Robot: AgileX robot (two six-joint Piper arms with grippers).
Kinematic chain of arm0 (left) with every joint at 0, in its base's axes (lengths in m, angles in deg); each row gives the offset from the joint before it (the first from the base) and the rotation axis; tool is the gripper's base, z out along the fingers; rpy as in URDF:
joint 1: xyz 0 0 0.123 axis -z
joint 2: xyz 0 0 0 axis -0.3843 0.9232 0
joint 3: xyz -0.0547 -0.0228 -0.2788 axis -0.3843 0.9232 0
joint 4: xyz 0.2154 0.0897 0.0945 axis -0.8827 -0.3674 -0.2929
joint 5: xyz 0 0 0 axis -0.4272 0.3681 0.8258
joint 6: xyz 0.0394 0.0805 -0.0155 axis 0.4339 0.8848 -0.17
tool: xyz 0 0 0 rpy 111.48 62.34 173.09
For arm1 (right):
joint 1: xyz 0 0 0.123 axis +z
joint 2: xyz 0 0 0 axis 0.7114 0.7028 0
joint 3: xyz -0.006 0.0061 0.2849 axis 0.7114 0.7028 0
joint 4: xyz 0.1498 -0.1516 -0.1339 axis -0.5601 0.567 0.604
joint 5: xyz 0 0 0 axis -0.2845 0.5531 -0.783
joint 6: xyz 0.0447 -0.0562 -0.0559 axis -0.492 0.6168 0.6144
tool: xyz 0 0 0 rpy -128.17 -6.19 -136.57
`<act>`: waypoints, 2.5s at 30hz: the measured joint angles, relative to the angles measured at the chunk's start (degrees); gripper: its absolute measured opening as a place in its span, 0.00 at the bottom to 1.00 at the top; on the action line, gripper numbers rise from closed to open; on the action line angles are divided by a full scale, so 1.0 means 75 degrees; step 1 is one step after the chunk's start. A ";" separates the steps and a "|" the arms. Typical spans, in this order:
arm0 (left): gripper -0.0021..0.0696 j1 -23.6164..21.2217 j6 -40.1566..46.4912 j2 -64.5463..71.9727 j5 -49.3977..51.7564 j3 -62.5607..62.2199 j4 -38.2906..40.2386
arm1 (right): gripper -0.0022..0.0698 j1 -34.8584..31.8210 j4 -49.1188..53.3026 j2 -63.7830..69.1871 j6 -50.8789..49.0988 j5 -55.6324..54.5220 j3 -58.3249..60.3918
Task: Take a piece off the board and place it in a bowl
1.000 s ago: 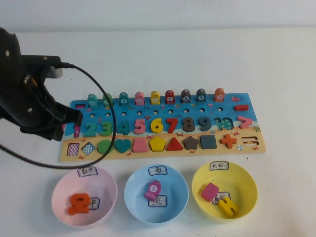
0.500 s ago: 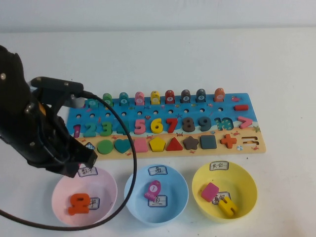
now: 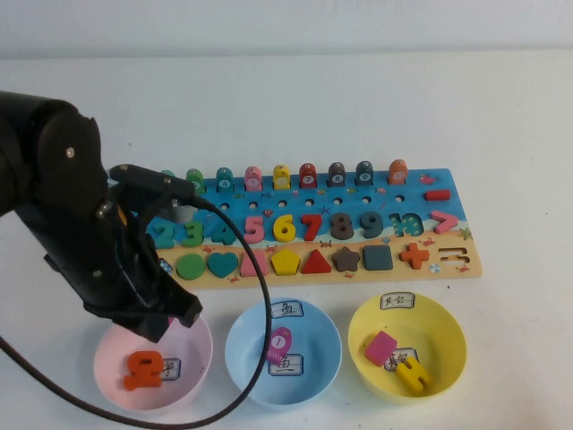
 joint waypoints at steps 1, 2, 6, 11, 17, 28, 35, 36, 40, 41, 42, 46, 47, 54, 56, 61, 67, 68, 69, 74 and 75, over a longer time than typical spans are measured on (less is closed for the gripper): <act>0.10 0.0000 -0.0166 0.0056 -0.0038 0.0000 0.0036 | 0.01 0.0000 0.0000 0.0000 0.0000 0.0000 0.0000; 0.10 0.0000 -0.0336 0.0135 -0.0074 0.0000 0.0085 | 0.01 0.0000 0.0000 0.0000 0.0000 0.0000 0.0000; 0.10 0.0019 -0.0790 0.0427 -0.0119 0.0000 0.0237 | 0.01 0.0000 0.0000 0.0000 0.0000 0.0000 0.0000; 0.10 0.0238 -0.1086 0.0707 -0.0299 0.0000 0.0275 | 0.01 0.0000 0.0000 0.0000 0.0000 0.0000 0.0000; 0.10 0.0305 -0.1306 0.0959 -0.0485 0.0000 0.0287 | 0.01 0.0000 0.0000 0.0000 0.0000 0.0000 0.0000; 0.10 0.0305 -0.1531 0.1180 -0.0456 0.0000 0.0097 | 0.01 0.0000 0.0000 0.0000 0.0000 0.0000 0.0000; 0.10 0.0305 -0.1534 0.1621 -0.0461 0.0000 0.0082 | 0.01 0.0000 0.0000 0.0000 0.0000 0.0000 0.0000; 0.10 0.0305 -0.1534 0.1663 -0.0461 0.0000 0.0082 | 0.01 0.0000 0.0000 0.0000 0.0000 0.0000 0.0000; 0.10 0.0305 -0.1534 0.1786 -0.0560 0.0000 0.0078 | 0.01 0.0000 0.0000 0.0000 0.0000 0.0000 0.0000; 0.10 0.0305 -0.1534 0.1781 -0.0624 0.0000 0.0066 | 0.01 0.0000 0.0000 0.0000 0.0000 0.0000 0.0000; 0.10 0.0305 -0.1534 0.1781 -0.0680 0.0000 0.0066 | 0.01 0.0000 0.0000 0.0000 0.0000 0.0000 0.0000; 0.10 0.0305 -0.1309 0.1781 -0.0765 0.0000 0.0053 | 0.01 0.0000 0.0000 0.0000 0.0000 0.0000 0.0000; 0.10 0.0305 -0.1255 0.1781 -0.0765 0.0000 0.0053 | 0.01 0.0000 0.0000 0.0000 0.0000 0.0000 0.0000; 0.30 0.0305 -0.0944 0.1789 -0.0765 0.0000 0.0162 | 0.01 0.0000 0.0000 0.0000 0.0000 0.0000 0.0000; 0.38 0.0305 -0.0915 0.1789 -0.0779 0.0000 0.0245 | 0.01 0.0000 0.0000 0.0000 0.0000 0.0000 0.0000; 0.44 0.0305 -0.0915 0.1735 -0.0856 0.0000 0.0279 | 0.01 0.0000 0.0000 0.0000 0.0000 0.0000 0.0000; 0.37 0.0305 -0.0899 0.0650 -0.0887 0.0000 -0.0112 | 0.01 0.0000 0.0000 0.0000 0.0000 0.0000 0.0000; 0.32 0.0305 -0.0899 0.0353 -0.0904 0.0000 -0.0216 | 0.01 0.0000 0.0000 0.0000 0.0000 0.0000 0.0000; 0.25 0.0305 -0.0899 0.0034 -0.0970 0.0056 -0.0313 | 0.01 0.0000 0.0000 0.0000 0.0000 0.0000 0.0000; 0.06 0.0305 -0.0885 -0.1665 -0.1751 0.0969 -0.0553 | 0.01 0.0000 0.0000 0.0000 0.0000 0.0000 0.0000; 0.05 0.0305 -0.0885 -0.2146 -0.1985 0.1278 -0.0633 | 0.01 0.0000 0.0000 0.0000 0.0000 0.0000 0.0000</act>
